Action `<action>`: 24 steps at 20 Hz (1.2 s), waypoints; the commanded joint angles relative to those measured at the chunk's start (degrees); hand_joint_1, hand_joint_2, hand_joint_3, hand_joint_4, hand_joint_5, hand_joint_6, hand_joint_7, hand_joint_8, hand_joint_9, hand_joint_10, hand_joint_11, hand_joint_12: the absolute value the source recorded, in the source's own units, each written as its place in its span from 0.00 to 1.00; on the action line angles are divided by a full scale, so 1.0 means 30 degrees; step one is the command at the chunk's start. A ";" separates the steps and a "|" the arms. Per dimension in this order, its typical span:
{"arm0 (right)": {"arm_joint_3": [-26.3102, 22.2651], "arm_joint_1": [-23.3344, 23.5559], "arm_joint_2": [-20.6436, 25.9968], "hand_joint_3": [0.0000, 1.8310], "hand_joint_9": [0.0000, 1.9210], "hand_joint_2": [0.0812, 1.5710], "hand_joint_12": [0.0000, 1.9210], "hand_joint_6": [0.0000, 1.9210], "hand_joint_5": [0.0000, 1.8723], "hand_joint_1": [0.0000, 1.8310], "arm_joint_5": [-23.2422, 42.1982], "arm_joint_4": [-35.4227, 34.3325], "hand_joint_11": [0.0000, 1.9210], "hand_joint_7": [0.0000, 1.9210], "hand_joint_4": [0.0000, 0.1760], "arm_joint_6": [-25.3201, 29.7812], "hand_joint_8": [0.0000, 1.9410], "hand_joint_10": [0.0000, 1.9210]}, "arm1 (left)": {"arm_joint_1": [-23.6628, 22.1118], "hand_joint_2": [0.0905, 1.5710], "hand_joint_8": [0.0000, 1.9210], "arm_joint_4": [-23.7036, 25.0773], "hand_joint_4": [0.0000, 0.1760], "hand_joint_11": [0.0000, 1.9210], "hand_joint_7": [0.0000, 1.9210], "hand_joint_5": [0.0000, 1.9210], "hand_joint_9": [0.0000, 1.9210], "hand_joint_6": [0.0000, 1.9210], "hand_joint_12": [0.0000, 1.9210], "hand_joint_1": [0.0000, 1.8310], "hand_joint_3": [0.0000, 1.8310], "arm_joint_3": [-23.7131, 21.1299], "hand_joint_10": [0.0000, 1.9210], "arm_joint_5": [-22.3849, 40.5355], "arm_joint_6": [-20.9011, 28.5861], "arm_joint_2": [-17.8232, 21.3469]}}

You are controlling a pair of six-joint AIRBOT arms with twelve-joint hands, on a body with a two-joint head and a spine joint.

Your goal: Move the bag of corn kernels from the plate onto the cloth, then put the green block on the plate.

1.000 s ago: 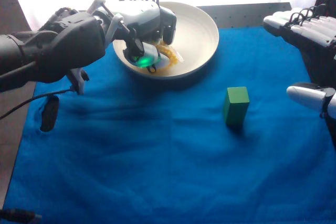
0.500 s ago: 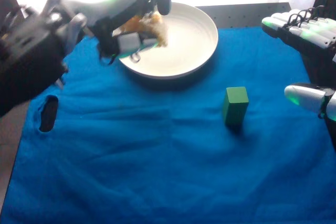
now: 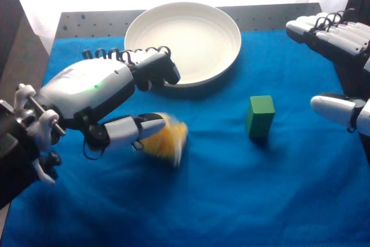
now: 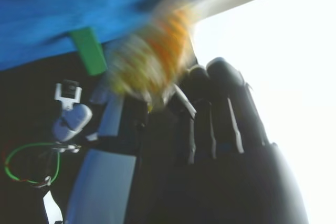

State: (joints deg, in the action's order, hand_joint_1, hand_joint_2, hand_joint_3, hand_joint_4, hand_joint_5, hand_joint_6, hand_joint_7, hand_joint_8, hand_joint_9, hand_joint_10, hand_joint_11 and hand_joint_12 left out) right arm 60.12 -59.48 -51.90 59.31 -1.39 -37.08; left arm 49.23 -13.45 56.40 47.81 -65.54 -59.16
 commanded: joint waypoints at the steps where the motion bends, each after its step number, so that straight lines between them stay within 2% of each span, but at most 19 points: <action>1: 0.0005 0.0183 -0.0093 0.00 0.00 0.88 0.00 0.00 0.00 0.25 0.2217 -0.0082 0.00 0.00 0.00 0.0072 0.00 0.00 | -0.0034 0.76 0.13 0.0166 0.47 0.00 0.01 0.00 0.00 0.13 0.68 0.36 0.00 0.0069 0.15 0.2418 0.0209 -0.0100; 2: 0.0070 0.0185 -0.0219 0.00 0.00 0.88 0.00 0.00 0.00 0.24 0.2117 0.0062 0.00 0.00 0.00 0.0187 0.00 0.00 | 0.0090 0.69 0.03 -0.0011 0.70 0.00 0.00 0.00 0.00 0.03 0.14 0.26 0.00 0.0054 0.03 0.2464 0.0224 -0.0108; 3: 0.0234 0.0187 -0.0416 0.00 0.00 0.87 0.00 0.00 0.00 0.28 0.1999 0.0304 0.00 0.00 0.00 0.0481 0.00 0.00 | 0.0277 0.66 0.00 -0.0159 0.75 0.00 0.00 0.00 0.00 0.00 0.03 0.21 0.00 0.0013 0.01 0.2621 0.0255 -0.0083; 4: 0.0387 0.0191 -0.0620 0.00 0.00 0.86 0.00 0.00 0.00 0.35 0.1865 0.0476 0.00 0.00 0.00 0.0708 0.00 0.00 | 0.0510 0.66 0.00 -0.0388 0.76 0.00 0.00 0.00 0.00 0.00 0.00 0.18 0.00 -0.0078 0.00 0.3014 0.0320 0.0018; 5: 0.0513 0.0206 -0.0831 0.00 0.00 0.85 0.00 0.00 0.00 0.36 0.1724 0.0642 0.00 0.00 0.00 0.0933 0.00 0.00 | 0.0722 0.65 0.00 -0.0613 0.95 0.00 0.00 0.00 0.00 0.00 0.00 0.16 0.00 -0.0212 0.00 0.3469 0.0339 0.0175; 7: 0.0742 0.0370 -0.1243 0.00 0.00 0.83 0.00 0.00 0.00 0.38 0.1304 0.0755 0.01 0.00 0.00 0.1115 0.00 0.00 | 0.1192 0.66 0.00 -0.1102 0.87 0.00 0.00 0.00 0.00 0.00 0.00 0.10 0.00 -0.0518 0.00 0.4422 0.0339 0.0551; 8: 0.0908 0.0662 -0.1522 0.00 0.01 0.81 0.01 0.00 0.00 0.40 0.0796 0.0904 0.02 0.00 0.00 0.1126 0.00 0.00 | 0.1462 0.69 0.00 -0.1369 0.97 0.00 0.00 0.00 0.00 0.00 0.00 0.08 0.01 -0.0659 0.00 0.4863 0.0337 0.0737; 9: 0.1130 0.0995 -0.1829 0.03 0.01 0.78 0.16 0.00 0.00 0.40 0.0206 0.1122 0.00 0.00 0.00 0.1222 0.00 0.01 | 0.2033 0.70 0.00 -0.1877 0.99 0.00 0.00 0.00 0.00 0.00 0.00 0.06 0.01 -0.0888 0.00 0.5596 0.0337 0.1033; 10: 0.1407 0.1394 -0.2177 0.02 0.02 0.77 0.32 0.00 0.00 0.42 -0.0407 0.1376 0.00 0.02 0.00 0.1315 0.00 0.04 | 0.2460 0.72 0.00 -0.2332 0.89 0.00 0.00 0.00 0.00 0.00 0.00 0.01 0.02 -0.1008 0.00 0.6078 0.0335 0.1189; 11: 0.1737 0.1745 -0.2559 0.01 0.00 0.77 0.44 0.00 0.00 0.42 -0.0959 0.1597 0.00 0.03 0.00 0.1514 0.00 0.10 | 0.2860 0.72 0.00 -0.2779 0.89 0.00 0.00 0.00 0.00 0.00 0.00 0.00 0.02 -0.1129 0.00 0.6588 0.0335 0.1306; 12: 0.2067 0.1931 -0.2916 0.00 0.00 0.77 0.53 0.01 0.02 0.44 -0.1315 0.1693 0.00 0.03 0.00 0.1751 0.01 0.12 | 0.3156 0.76 0.00 -0.3147 0.70 0.00 0.00 0.00 0.00 0.00 0.00 0.00 0.01 -0.1217 0.00 0.6969 0.0335 0.1369; 13: 0.2419 0.2110 -0.3308 0.00 0.00 0.76 0.59 0.02 0.03 0.44 -0.1681 0.1708 0.00 0.05 0.00 0.1934 0.01 0.17 | 0.3457 0.80 0.00 -0.3589 0.60 0.00 0.00 0.00 0.00 0.00 0.00 0.00 0.01 -0.1304 0.00 0.7430 0.0335 0.1413; 15: 0.2791 0.2442 -0.3774 0.00 0.00 0.75 0.56 0.03 0.05 0.46 -0.2388 0.1708 0.00 0.07 0.00 0.1948 0.01 0.20 | 0.3834 0.82 0.00 -0.4058 0.63 0.00 0.00 0.00 0.00 0.00 0.00 0.02 0.01 -0.1450 0.00 0.8001 0.0335 0.1575; 16: 0.2889 0.2486 -0.3881 0.00 0.00 0.74 0.71 0.04 0.07 0.49 -0.2539 0.1708 0.00 0.10 0.00 0.1948 0.02 0.29 | 0.3931 0.81 0.00 -0.4173 0.68 0.00 0.00 0.00 0.00 0.00 0.00 0.02 0.00 -0.1488 0.00 0.8148 0.0335 0.1607; 19: 0.3124 0.2519 -0.4075 0.00 0.01 0.75 0.89 0.08 0.11 0.46 -0.3032 0.1603 0.00 0.19 0.00 0.1948 0.05 0.50 | 0.4223 0.82 0.00 -0.4481 0.61 0.00 0.00 0.00 0.00 0.00 0.00 0.03 0.00 -0.1604 0.00 0.8635 0.0335 0.1646; 20: 0.3202 0.2519 -0.4140 0.00 0.04 0.74 0.94 0.17 0.11 0.47 -0.3203 0.1557 0.00 0.23 0.00 0.1949 0.15 0.60 | 0.4284 0.81 0.00 -0.4567 0.61 0.00 0.00 0.00 0.00 0.00 0.00 0.03 0.00 -0.1625 0.00 0.8753 0.0335 0.1646; 22: 0.3357 0.2519 -0.4285 0.00 0.16 0.74 0.97 0.37 0.12 0.51 -0.3473 0.1494 0.00 0.32 0.00 0.1990 0.40 0.63 | 0.4332 0.81 0.00 -0.4687 0.58 0.00 0.00 0.00 0.00 0.00 0.00 0.02 0.00 -0.1637 0.00 0.8881 0.0335 0.1644; 23: 0.3444 0.2519 -0.4368 0.00 0.22 0.74 0.99 0.44 0.15 0.54 -0.3570 0.1496 0.00 0.35 0.00 0.2112 0.45 0.64 | 0.4359 0.81 0.00 -0.4727 0.61 0.00 0.00 0.00 0.00 0.00 0.00 0.01 0.00 -0.1639 0.00 0.8902 0.0335 0.1644; 24: 0.3475 0.2519 -0.4402 0.01 0.31 0.76 1.00 0.49 0.20 0.55 -0.3580 0.1496 0.05 0.39 0.00 0.2161 0.53 0.68 | 0.4386 0.81 0.00 -0.4752 0.53 0.00 0.00 0.00 0.00 0.00 0.00 0.01 0.00 -0.1642 0.00 0.8908 0.0337 0.1642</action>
State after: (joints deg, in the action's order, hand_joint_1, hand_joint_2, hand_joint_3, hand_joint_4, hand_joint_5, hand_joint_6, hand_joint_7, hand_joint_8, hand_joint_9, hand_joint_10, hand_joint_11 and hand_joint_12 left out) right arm 70.32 -52.45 -64.95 43.35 3.68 -30.89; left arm 62.59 -29.17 51.46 67.57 -64.75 -54.70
